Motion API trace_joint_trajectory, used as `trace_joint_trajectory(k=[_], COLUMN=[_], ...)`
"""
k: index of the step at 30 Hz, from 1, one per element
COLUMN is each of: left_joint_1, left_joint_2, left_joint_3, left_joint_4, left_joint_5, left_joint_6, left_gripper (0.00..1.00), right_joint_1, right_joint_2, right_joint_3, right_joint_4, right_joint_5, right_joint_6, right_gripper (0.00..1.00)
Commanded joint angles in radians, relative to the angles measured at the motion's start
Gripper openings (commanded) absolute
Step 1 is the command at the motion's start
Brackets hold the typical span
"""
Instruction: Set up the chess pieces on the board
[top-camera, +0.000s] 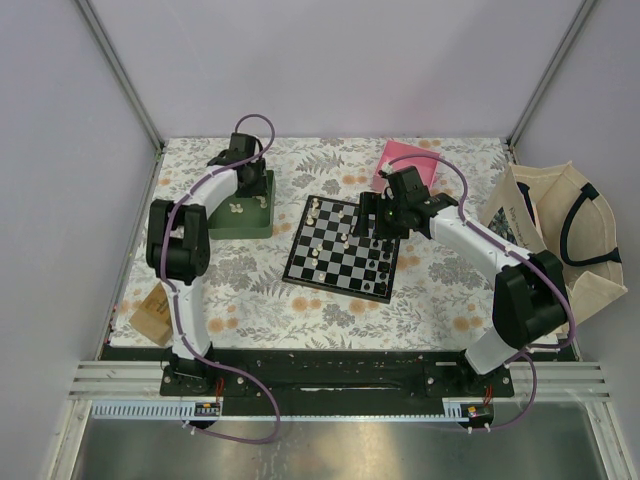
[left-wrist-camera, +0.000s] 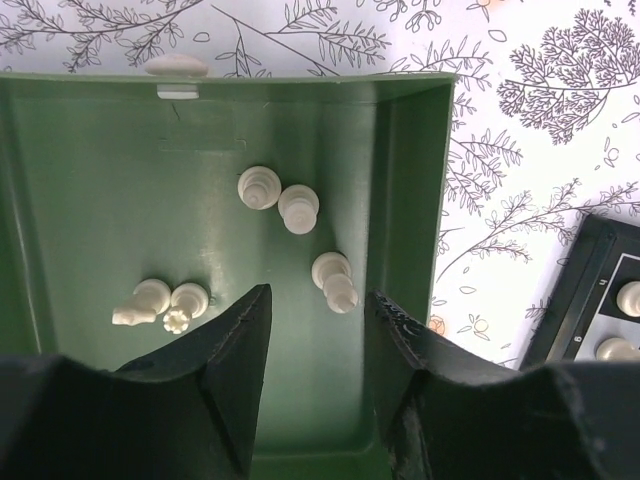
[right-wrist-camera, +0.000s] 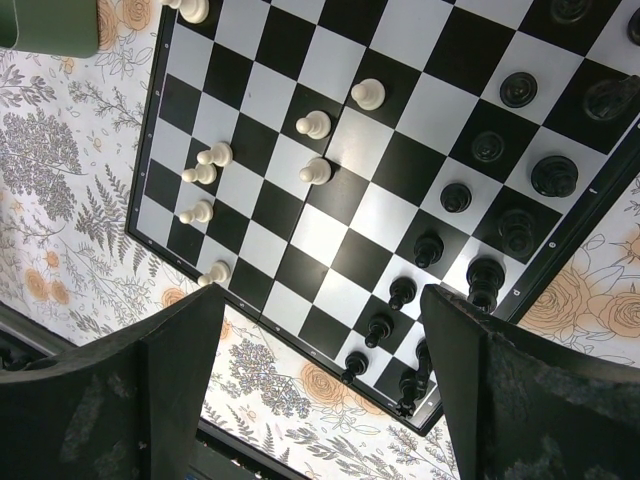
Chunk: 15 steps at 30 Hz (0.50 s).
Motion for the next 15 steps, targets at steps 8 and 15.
trace_joint_trajectory(k=[8, 15], left_joint_1=[0.004, 0.004], left_joint_2=[0.049, 0.062], left_joint_3=[0.06, 0.066], left_joint_4=[0.006, 0.003], left_joint_5=[0.032, 0.03], left_joint_6=[-0.046, -0.049], left_gripper=[0.44, 0.39], right_joint_1=[-0.007, -0.007], right_joint_2=[0.011, 0.008], right_joint_3=[0.026, 0.023], right_joint_4=[0.023, 0.023], right_joint_5=[-0.012, -0.009], right_joint_6=[-0.001, -0.001], right_gripper=[0.89, 0.89])
